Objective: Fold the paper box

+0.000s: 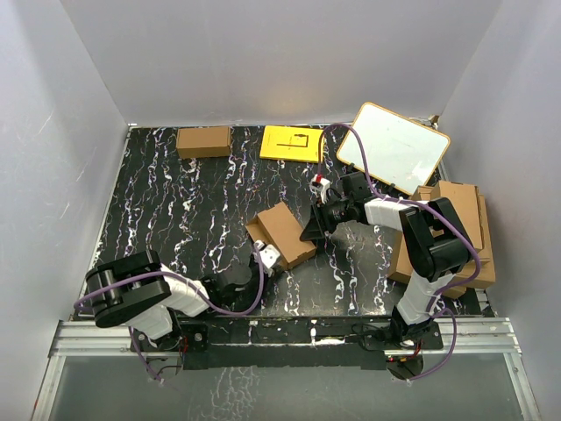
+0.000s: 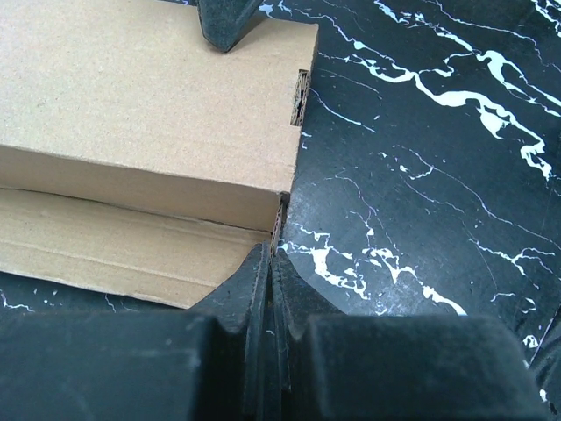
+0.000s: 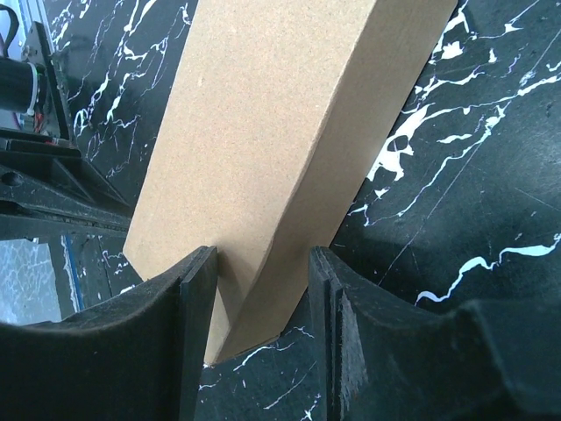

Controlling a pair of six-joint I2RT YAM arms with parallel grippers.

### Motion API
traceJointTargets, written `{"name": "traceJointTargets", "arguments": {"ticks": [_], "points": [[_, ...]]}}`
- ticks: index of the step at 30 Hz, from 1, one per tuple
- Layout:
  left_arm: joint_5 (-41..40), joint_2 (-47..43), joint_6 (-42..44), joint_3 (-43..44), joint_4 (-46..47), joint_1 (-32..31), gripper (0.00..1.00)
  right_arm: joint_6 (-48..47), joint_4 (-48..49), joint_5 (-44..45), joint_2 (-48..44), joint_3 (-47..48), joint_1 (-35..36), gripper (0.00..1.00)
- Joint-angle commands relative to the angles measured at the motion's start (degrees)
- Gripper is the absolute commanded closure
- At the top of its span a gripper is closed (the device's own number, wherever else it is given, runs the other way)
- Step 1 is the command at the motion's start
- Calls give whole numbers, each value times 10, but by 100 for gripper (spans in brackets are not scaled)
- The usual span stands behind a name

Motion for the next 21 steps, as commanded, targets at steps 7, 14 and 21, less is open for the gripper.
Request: {"name": "traceJointTargets", "arguments": {"ticks": [7, 14, 21], "points": [[-24, -37, -28, 56, -97, 3, 100, -28, 2, 28, 10, 8, 3, 51], [-30, -47, -43, 95, -170, 3, 90, -32, 1, 20, 10, 8, 4, 51], [-31, -85, -61, 127, -249, 3, 77, -37, -3, 23, 8, 12, 4, 50]]}}
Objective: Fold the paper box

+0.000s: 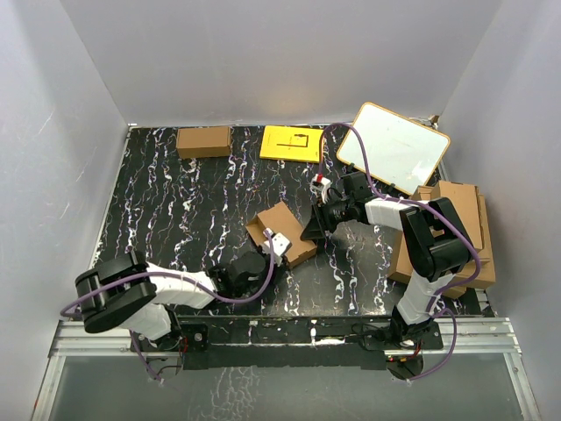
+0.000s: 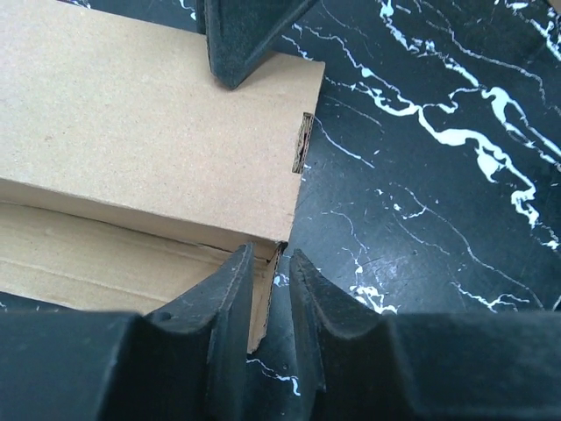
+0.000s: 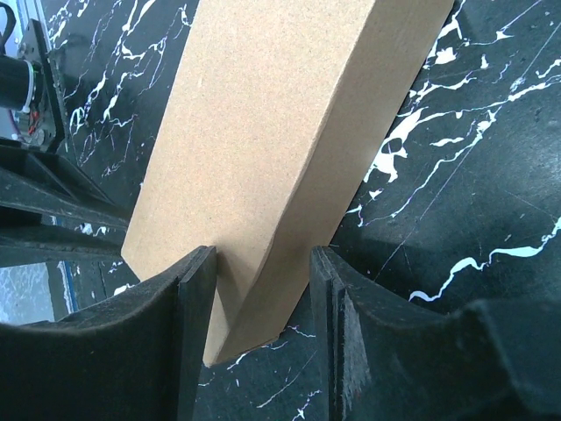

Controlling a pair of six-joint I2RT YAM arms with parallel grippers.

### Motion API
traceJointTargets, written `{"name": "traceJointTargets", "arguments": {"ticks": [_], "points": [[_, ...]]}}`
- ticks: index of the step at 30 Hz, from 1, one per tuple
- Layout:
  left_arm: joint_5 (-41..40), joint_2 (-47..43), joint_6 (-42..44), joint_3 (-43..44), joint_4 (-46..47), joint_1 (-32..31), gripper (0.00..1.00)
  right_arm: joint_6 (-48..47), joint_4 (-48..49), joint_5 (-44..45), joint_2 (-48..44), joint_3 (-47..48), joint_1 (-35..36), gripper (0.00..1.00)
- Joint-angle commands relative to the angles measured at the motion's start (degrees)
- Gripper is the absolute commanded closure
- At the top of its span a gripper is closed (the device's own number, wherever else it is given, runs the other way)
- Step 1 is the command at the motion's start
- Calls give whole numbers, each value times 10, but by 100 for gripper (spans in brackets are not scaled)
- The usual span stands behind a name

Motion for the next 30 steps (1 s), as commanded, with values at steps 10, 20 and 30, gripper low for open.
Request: {"name": "traceJointTargets", "arguments": {"ticks": [10, 20, 30], "points": [[8, -183, -144, 45, -210, 7, 48, -37, -13, 21, 7, 16, 5, 49], [33, -279, -337, -17, -207, 15, 17, -48, -18, 23, 2, 15, 5, 48], [93, -335, -521, -155, -88, 96, 23, -50, -18, 21, 5, 16, 5, 48]]}}
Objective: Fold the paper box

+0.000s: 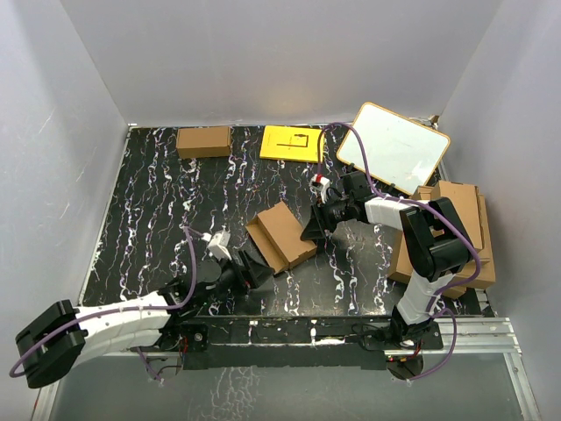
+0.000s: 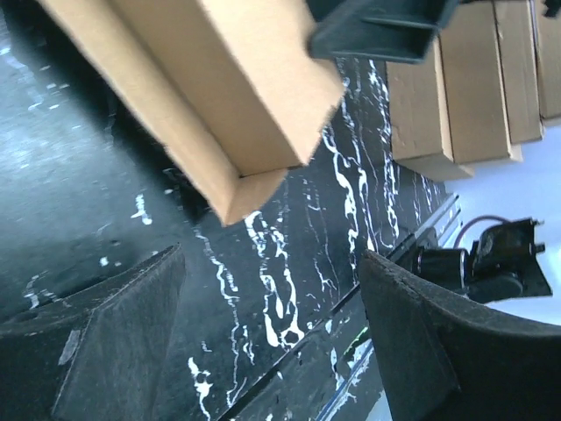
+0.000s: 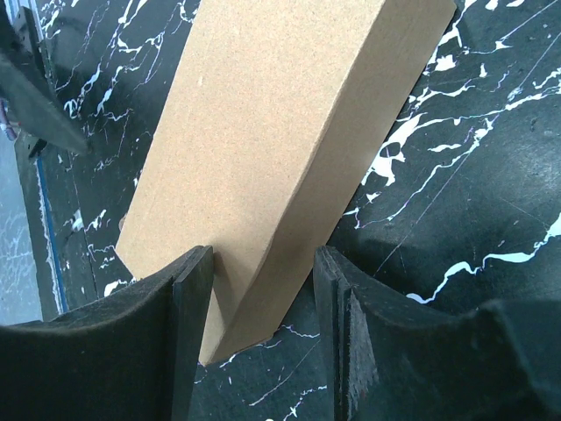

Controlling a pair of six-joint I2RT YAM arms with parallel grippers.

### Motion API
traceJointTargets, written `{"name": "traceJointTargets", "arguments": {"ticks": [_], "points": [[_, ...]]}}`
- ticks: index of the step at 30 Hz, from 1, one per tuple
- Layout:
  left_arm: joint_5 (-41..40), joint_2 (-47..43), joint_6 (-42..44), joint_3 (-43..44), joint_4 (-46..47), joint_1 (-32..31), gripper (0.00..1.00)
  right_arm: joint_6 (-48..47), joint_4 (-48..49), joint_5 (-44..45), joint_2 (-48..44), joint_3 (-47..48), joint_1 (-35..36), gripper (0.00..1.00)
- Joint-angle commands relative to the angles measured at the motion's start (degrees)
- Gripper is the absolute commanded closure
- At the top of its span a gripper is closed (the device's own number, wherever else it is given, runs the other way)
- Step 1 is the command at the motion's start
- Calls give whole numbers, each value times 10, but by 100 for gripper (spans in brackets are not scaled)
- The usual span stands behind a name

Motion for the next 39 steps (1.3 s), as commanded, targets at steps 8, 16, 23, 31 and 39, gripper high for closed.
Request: {"name": "traceJointTargets", "arguments": {"ticks": [8, 16, 23, 31, 39], "points": [[90, 98, -61, 9, 50, 51, 39, -25, -6, 21, 9, 10, 4, 48], [115, 181, -48, 14, 105, 61, 44, -25, -6, 18, 10, 10, 4, 48], [128, 227, -46, 20, 173, 63, 49, -24, -7, 16, 11, 10, 5, 47], [148, 284, -25, 31, 222, 62, 56, -25, -9, 15, 15, 11, 6, 47], [156, 319, -7, 43, 247, 65, 66, -25, -10, 15, 17, 11, 7, 48]]}}
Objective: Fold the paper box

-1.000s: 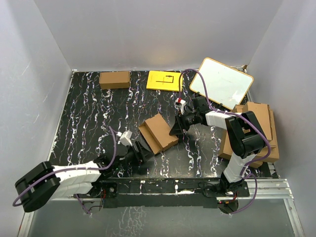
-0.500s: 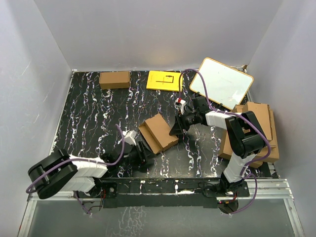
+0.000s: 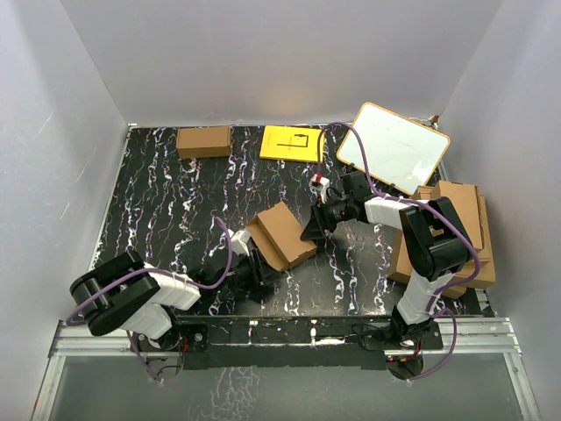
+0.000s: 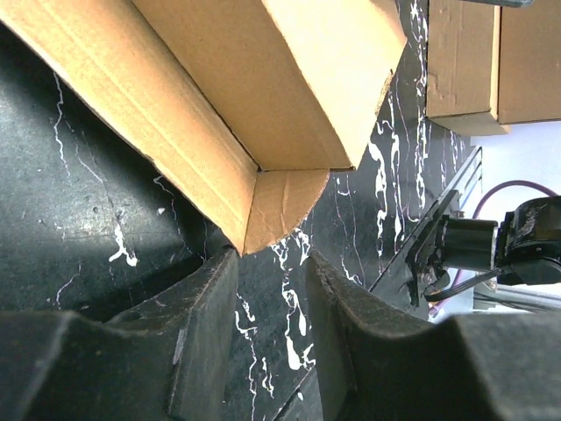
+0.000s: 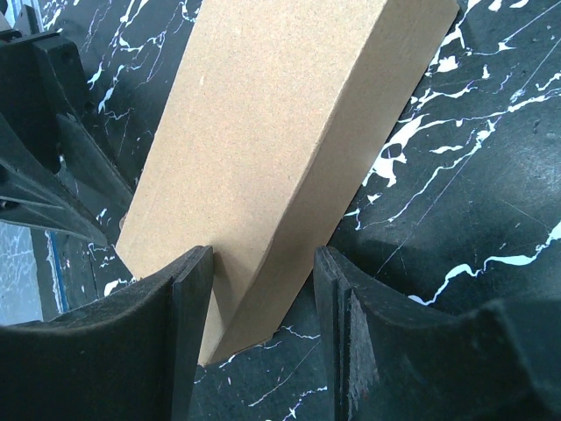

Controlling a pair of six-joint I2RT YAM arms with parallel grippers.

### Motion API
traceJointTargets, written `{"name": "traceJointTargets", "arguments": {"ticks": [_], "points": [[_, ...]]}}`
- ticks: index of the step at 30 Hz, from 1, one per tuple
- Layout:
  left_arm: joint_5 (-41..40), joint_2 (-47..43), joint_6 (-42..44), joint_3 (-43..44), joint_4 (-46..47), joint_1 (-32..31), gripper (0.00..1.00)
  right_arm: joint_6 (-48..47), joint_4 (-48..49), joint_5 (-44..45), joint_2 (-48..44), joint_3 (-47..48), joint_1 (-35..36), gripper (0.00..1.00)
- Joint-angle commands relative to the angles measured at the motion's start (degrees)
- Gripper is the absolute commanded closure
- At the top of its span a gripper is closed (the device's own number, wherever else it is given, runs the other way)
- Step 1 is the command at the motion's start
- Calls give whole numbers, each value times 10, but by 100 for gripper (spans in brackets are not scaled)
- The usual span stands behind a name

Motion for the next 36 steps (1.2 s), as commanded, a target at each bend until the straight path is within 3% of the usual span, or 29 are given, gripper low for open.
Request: {"name": "traceJointTargets", "arguments": {"ticks": [1, 22, 32, 36], "points": [[11, 8, 13, 19, 34, 4, 67, -21, -8, 19, 15, 9, 6, 48], [-24, -9, -28, 60, -45, 8, 84, -15, -8, 18, 15, 8, 15, 51], [-19, 12, -7, 115, -71, 9, 83, -13, -8, 18, 12, 8, 18, 51], [12, 10, 3, 121, -72, 12, 74, -15, -8, 21, 8, 10, 18, 50]]}}
